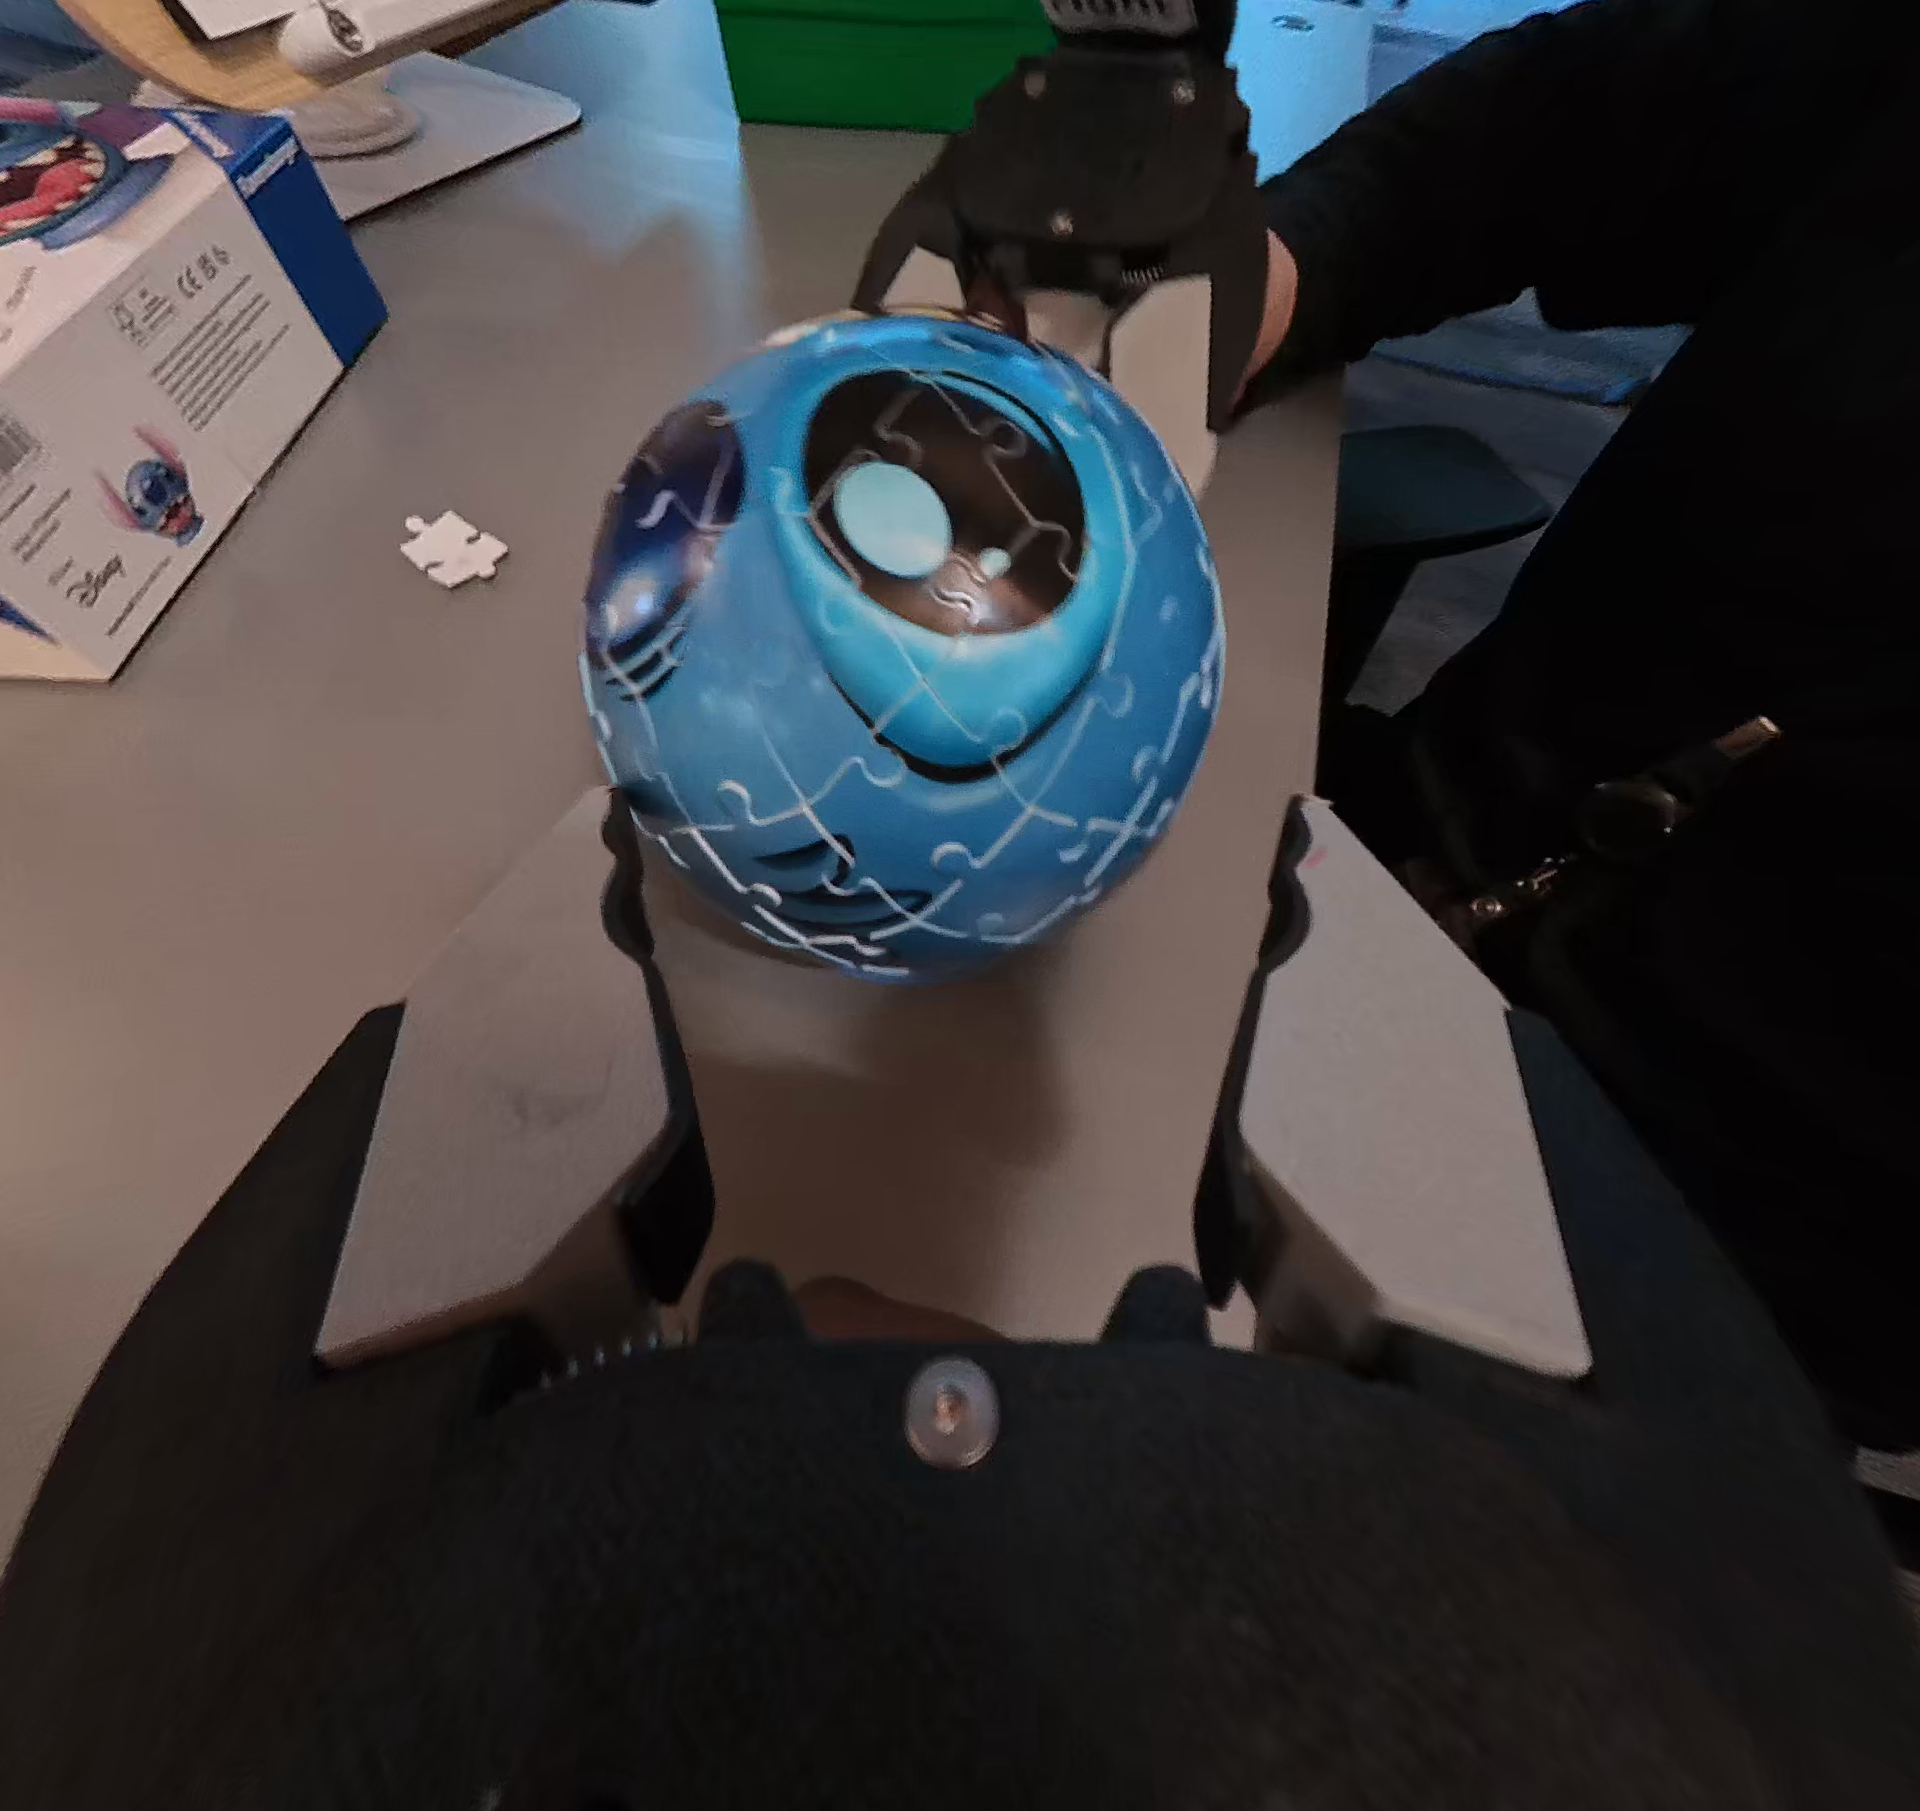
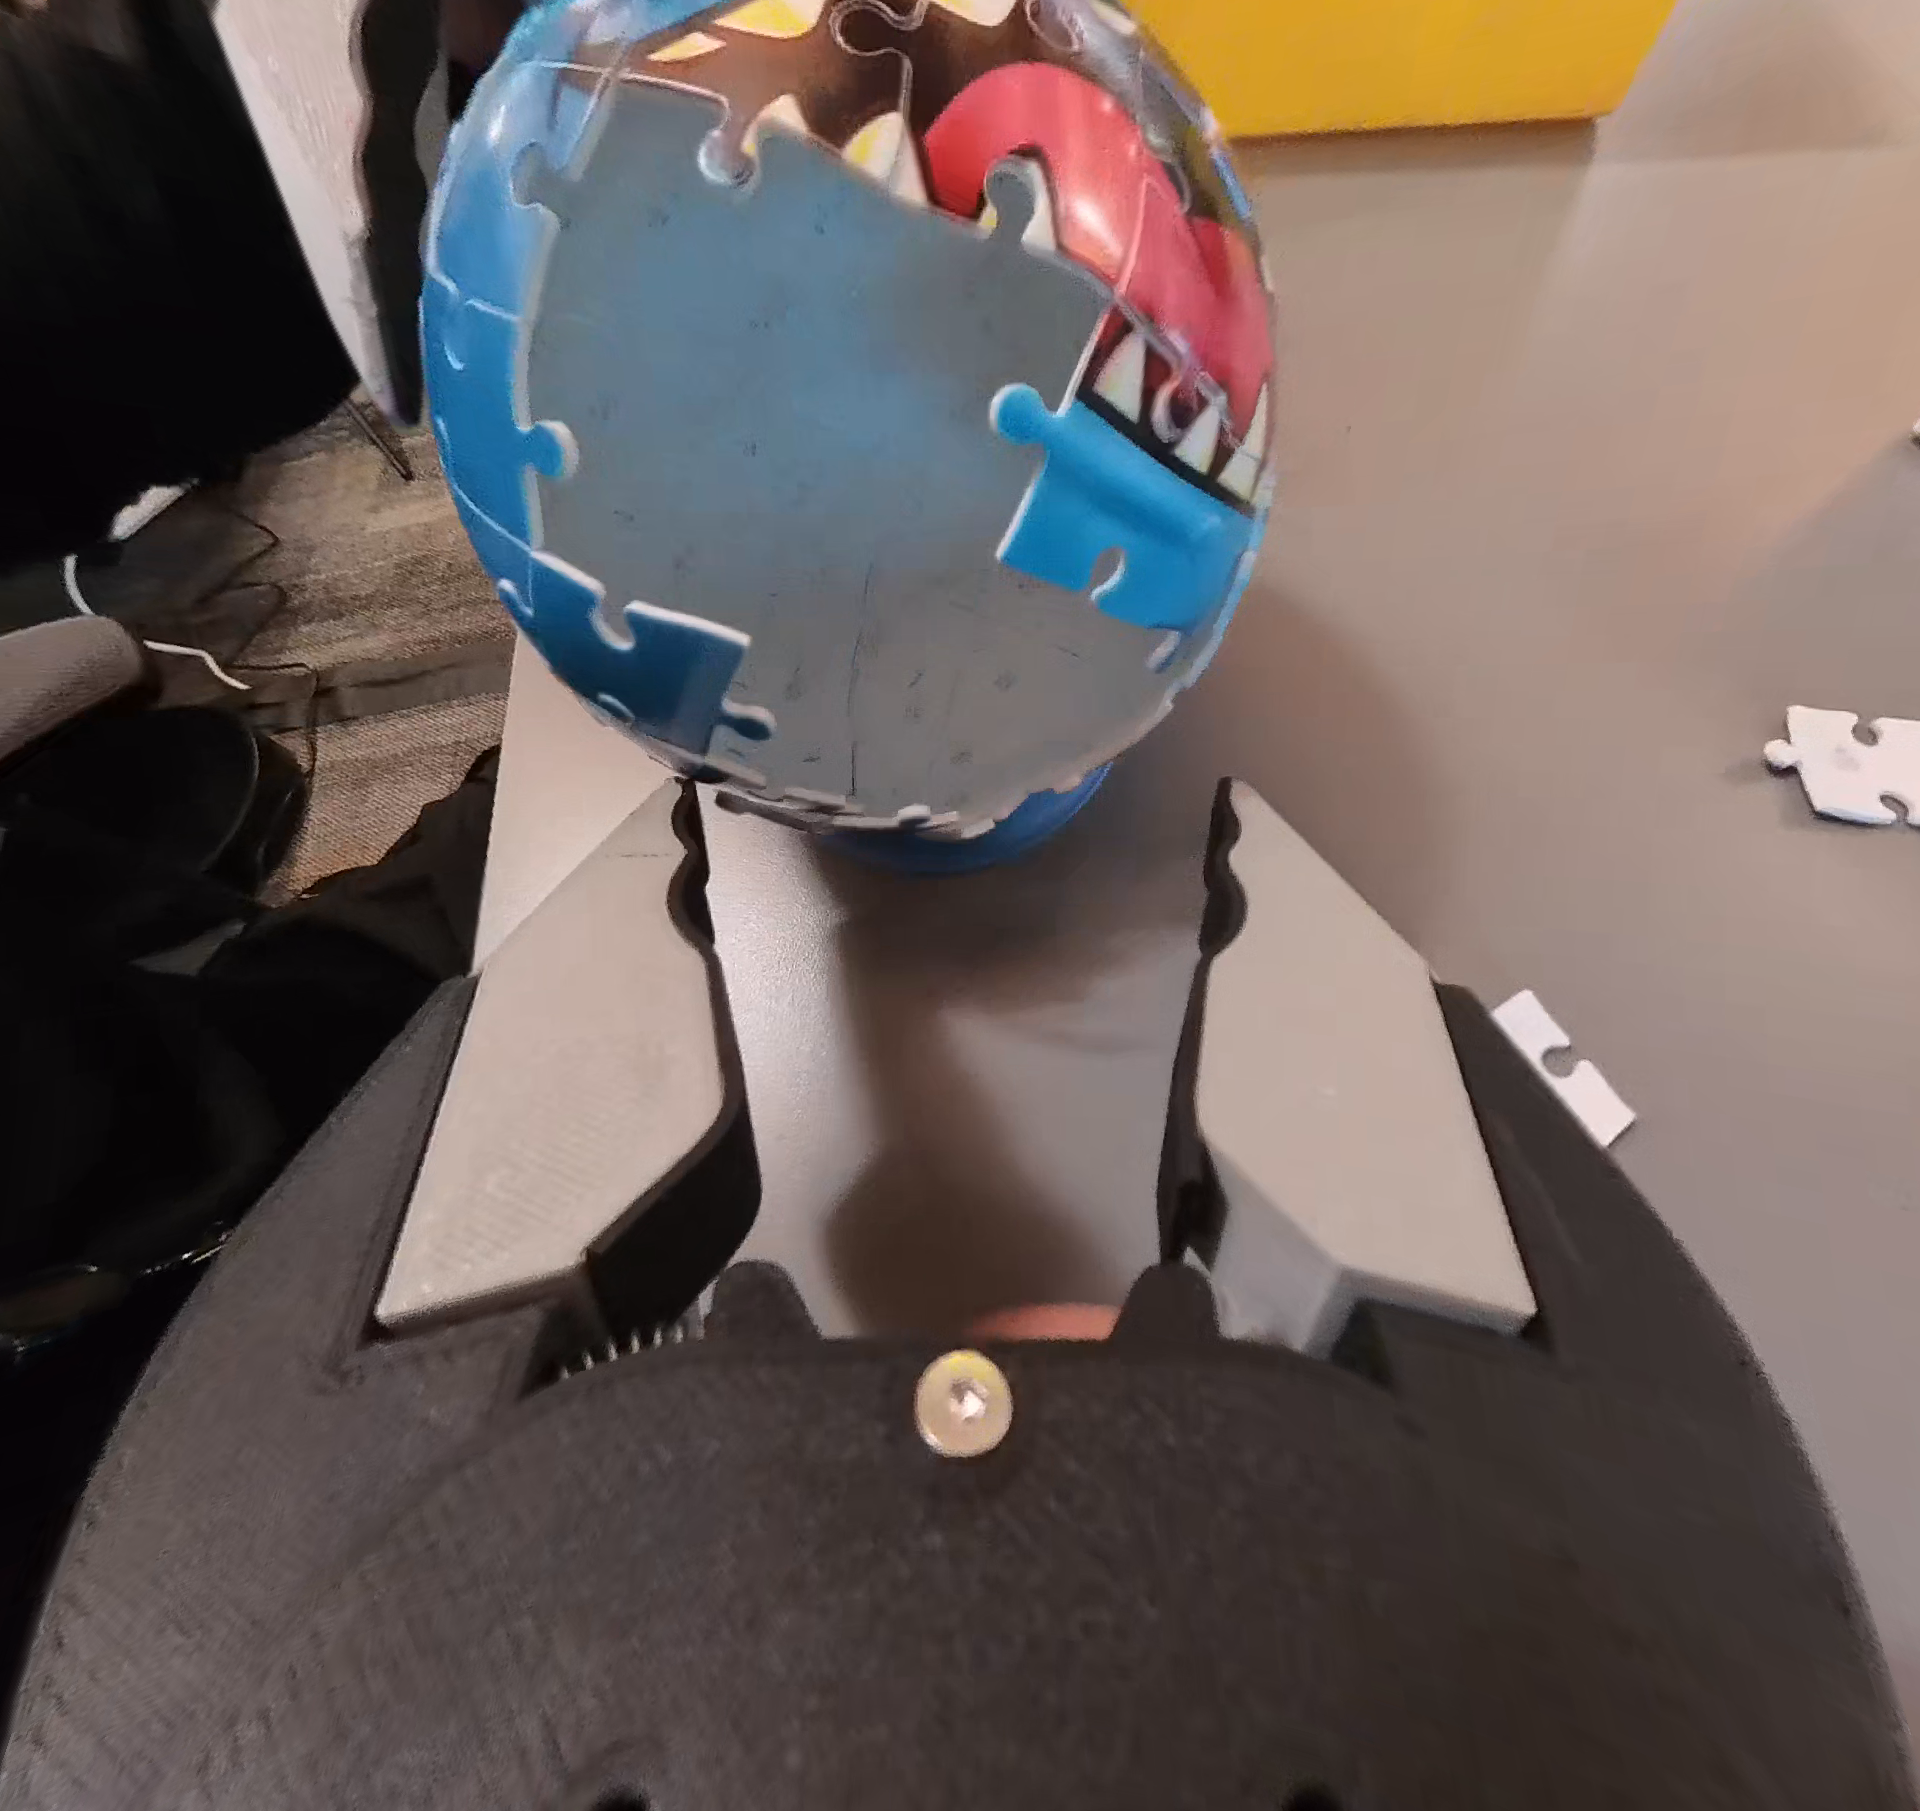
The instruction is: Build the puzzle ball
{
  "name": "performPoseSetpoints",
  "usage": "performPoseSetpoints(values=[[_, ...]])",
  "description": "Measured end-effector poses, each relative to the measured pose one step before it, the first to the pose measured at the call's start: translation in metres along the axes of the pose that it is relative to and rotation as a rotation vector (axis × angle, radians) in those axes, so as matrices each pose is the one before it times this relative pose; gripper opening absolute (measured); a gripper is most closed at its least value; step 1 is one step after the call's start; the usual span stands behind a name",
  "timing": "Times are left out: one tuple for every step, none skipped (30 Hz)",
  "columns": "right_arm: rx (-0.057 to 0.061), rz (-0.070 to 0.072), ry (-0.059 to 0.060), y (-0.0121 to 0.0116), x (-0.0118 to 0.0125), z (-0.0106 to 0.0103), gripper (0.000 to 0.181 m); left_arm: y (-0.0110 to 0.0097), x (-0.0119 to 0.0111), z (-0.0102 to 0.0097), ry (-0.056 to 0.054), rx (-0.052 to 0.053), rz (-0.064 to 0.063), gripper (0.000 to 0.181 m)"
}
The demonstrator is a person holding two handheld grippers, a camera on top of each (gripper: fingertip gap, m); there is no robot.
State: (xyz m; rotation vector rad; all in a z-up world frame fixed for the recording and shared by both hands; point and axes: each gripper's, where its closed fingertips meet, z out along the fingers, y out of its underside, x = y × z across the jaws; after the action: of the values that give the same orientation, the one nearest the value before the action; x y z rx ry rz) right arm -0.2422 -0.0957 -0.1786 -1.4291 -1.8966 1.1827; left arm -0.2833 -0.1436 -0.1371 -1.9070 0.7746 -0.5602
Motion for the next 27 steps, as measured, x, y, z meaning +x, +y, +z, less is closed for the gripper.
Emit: performPoseSetpoints(values=[[0.007, -0.0137, -0.0091, -0.00121, -0.00021, -0.00072, 0.093, 0.00282, 0.00374, -0.00163, -0.0136, -0.0036, 0.0028, 0.12], [0.007, -0.0157, -0.0063, -0.00141, 0.00086, -0.00072, 0.095, 0.00284, 0.00357, -0.0019, -0.015, -0.004, 0.0043, 0.121], [0.0073, -0.0162, -0.0062, -0.00139, 0.00124, -0.00067, 0.096, 0.00294, 0.00326, -0.00201, -0.0159, -0.0041, 0.0058, 0.121], [0.0049, -0.0146, -0.01, -0.00097, 0.00109, -0.00066, 0.095, 0.00275, 0.00274, -0.00212, -0.0175, -0.0015, 0.0075, 0.121], [0.0035, -0.0098, -0.0188, -0.00044, -0.00018, -0.00076, 0.094, 0.00195, 0.00225, -0.00229, -0.0182, 0.004, 0.0068, 0.12], [0.0037, -0.0016, -0.0336, -0.00021, -0.00269, -0.0009, 0.091, 0.00133, 0.00231, -0.00244, -0.0121, 0.0098, 0.0011, 0.116], [0.0016, 0.0133, -0.0344, 0.00035, -0.00299, -0.00105, 0.082, 0.0009, 0.00304, -0.00284, -0.0024, 0.014, -0.0071, 0.114], [0.0014, 0.0251, -0.0267, 0.00044, -0.00239, -0.00103, 0.079, 0.00044, 0.00338, -0.00306, 0.006, 0.0205, -0.0184, 0.112], [0.0006, 0.0263, -0.0284, 0.00063, -0.00309, -0.00096, 0.08, 0.00054, 0.0044, -0.00312, 0.0203, 0.0211, -0.0306, 0.111], [0.0016, 0.0214, -0.0288, 0.00055, -0.00375, -0.00098, 0.081, 0.00134, 0.00299, -0.00319, 0.0211, 0.0151, -0.0312, 0.108], [0.0049, 0.016, -0.017, 0.00002, -0.00272, -0.00082, 0.084, 0.00088, -0.00228, -0.00292, -0.0072, 0.0144, -0.0189, 0.105], [0.0028, 0.0117, -0.01, 0.00022, -0.00224, -0.00035, 0.086, -0.00007, -0.00666, -0.00283, -0.0315, 0.0147, -0.0069, 0.104], [-0.0046, 0.0075, -0.0125, 0.00108, -0.00257, 0.00033, 0.086, -0.00117, -0.00746, -0.00239, -0.0302, 0.0104, -0.0106, 0.103], [-0.0092, 0.0076, -0.0141, 0.00159, -0.00273, 0.00114, 0.088, -0.00306, -0.00646, -0.00132, -0.0188, 0.011, -0.0249, 0.102], [-0.009, 0.007, -0.0208, 0.00149, -0.00358, 0.00169, 0.089, -0.00507, -0.00412, -0.00029, -0.0034, 0.0145, -0.03, 0.102], [-0.0072, 0.0043, -0.0251, 0.00083, -0.00449, 0.00205, 0.09, -0.00547, -0.00169, 0.00077, 0.0079, 0.0133, -0.0223, 0.102], [-0.0051, 0.0011, -0.0141, 0.00005, -0.00278, 0.00256, 0.091, -0.00451, -0.00099, 0.002, 0.0075, 0.0062, -0.0108, 0.102], [0.0003, -0.0029, 0.0027, -0.00128, -0.00026, 0.00276, 0.091, -0.00232, 0.00082, 0.00298, 0.0159, -0.0048, -0.0003, 0.104], [0.0022, -0.0032, 0.0134, -0.00169, 0.00143, 0.00278, 0.091, -0.00053, 0.00228, 0.00355, 0.0221, -0.0116, 0.0077, 0.107], [-0.0033, 0.0017, 0.0146, -0.00095, 0.00196, 0.00284, 0.091, 0.00022, 0.00118, 0.004, 0.0125, -0.012, 0.0142, 0.11], [-0.0101, 0.0064, 0.0068, 0.00036, 0.00151, 0.00276, 0.091, 0.00091, 0.00179, 0.00408, 0.0143, -0.0114, 0.0159, 0.11], [-0.0136, 0.0085, 0.0029, 0.00115, 0.00123, 0.00246, 0.091, 0.00186, 0.00281, 0.00387, 0.019, -0.014, 0.0109, 0.111], [-0.0117, 0.005, -0.0005, 0.00097, 0.00094, 0.00152, 0.09, 0.00184, 0.00014, 0.00353, -0.0004, -0.0118, 0.0071, 0.113], [-0.0042, -0.0029, -0.0024, -0.00013, 0.00068, 0.0006, 0.09, 0.00163, -0.00205, 0.00259, -0.016, -0.0065, 0.008, 0.113], [0.001, -0.0105, 0.0024, -0.00084, 0.0014, -0.0002, 0.089, 0.00159, -0.00166, 0.00188, -0.0155, -0.006, 0.004, 0.114], [0.0012, -0.0163, 0.0076, -0.00113, 0.00253, -0.0004, 0.086, 0.00198, -0.00128, 0.00144, -0.0159, -0.0069, 0.0015, 0.112], [-0.0008, -0.0201, 0.0056, -0.00111, 0.00258, -0.00033, 0.083, 0.00206, -0.00121, 0.00102, -0.0205, -0.0054, 0.0041, 0.111]])
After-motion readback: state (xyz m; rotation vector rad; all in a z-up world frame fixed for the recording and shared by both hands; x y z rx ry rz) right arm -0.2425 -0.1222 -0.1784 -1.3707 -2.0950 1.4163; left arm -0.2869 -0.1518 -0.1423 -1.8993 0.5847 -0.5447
